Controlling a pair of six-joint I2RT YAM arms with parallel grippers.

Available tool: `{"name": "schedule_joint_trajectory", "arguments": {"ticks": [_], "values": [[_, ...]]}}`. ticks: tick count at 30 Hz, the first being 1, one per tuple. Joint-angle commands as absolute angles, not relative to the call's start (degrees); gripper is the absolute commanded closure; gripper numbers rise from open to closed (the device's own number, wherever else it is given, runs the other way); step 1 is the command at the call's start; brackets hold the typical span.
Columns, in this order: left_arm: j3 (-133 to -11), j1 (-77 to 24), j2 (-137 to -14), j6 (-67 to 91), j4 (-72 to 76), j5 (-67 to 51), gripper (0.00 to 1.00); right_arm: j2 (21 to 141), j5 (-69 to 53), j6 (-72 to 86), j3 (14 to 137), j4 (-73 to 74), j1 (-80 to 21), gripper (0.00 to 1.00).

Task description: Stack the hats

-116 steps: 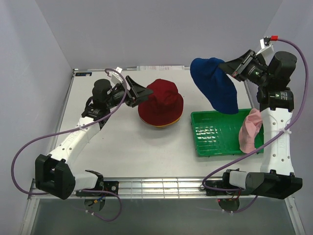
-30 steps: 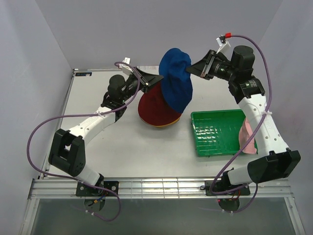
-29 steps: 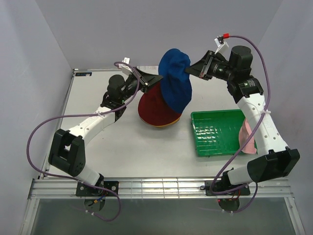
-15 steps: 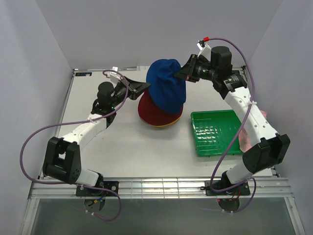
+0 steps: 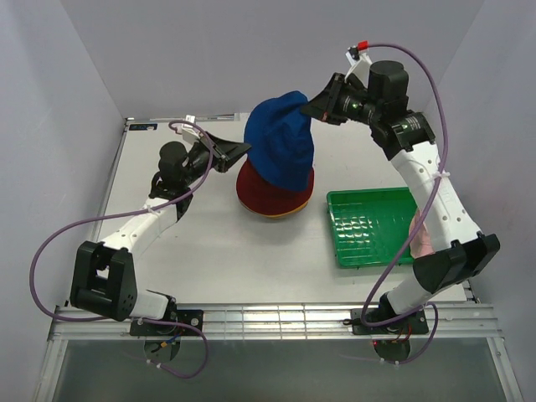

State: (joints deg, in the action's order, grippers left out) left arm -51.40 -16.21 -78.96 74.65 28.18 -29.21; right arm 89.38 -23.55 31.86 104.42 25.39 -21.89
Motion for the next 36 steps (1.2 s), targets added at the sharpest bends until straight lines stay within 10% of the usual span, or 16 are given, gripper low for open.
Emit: {"name": "schedule_joint_trajectory", "arguments": {"ticks": [1,36], "values": [[-54.1,-16.3,-77.7,73.8,28.3,-30.7,1.0,88.9,-20.6,29.3,113.2,28.9,-22.1,0.92],[-63.0,-21.6,-87.6,71.1,26.5,-29.5,1.0,86.1,-14.3,23.2,104.5,31.0,-19.2,0.92]]}}
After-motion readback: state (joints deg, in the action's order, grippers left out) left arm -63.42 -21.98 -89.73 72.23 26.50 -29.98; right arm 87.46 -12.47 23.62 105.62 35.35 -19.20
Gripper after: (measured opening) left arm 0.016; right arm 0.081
